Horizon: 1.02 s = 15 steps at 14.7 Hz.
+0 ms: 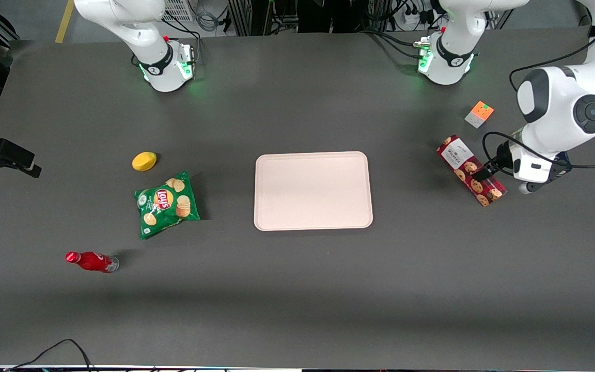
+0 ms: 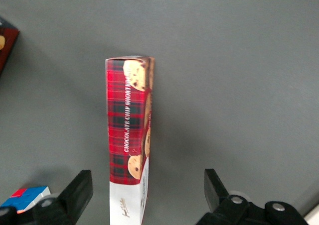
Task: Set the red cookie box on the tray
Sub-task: 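Lower the left gripper over the red box and close on it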
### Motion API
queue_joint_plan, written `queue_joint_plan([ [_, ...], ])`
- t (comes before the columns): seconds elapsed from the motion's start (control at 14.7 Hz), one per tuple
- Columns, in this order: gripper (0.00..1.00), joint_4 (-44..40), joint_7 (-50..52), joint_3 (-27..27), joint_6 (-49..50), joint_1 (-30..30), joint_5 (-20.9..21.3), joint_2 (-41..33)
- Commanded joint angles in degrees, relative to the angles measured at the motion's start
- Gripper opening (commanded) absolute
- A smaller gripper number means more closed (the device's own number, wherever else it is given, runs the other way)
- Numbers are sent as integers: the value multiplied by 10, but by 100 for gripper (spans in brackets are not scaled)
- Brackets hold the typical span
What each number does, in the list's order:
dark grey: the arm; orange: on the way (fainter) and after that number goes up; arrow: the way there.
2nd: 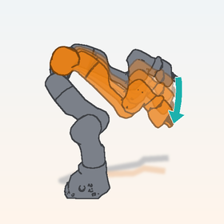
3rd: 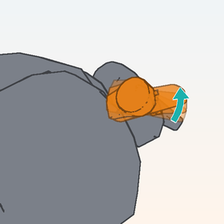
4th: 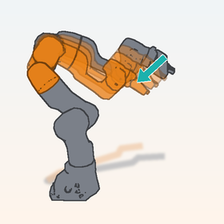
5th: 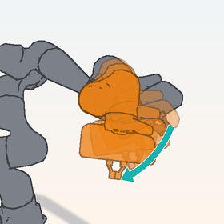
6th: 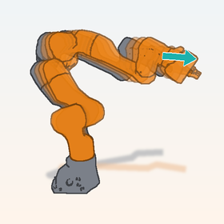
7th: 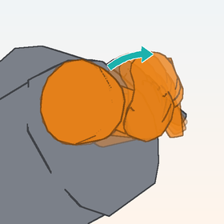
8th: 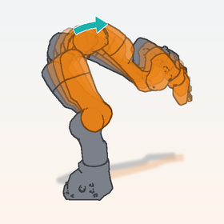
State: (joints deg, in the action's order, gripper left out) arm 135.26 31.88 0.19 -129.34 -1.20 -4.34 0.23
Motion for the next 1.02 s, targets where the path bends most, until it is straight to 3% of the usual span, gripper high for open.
queue_joint_plan([
  [0.0,100,18,13,24,-28,0,-10,10],
  [0.2,100,85,13,24,-139,2,-10,12],
  [0.95,100,97,14,23,-170,4,-11,57],
])
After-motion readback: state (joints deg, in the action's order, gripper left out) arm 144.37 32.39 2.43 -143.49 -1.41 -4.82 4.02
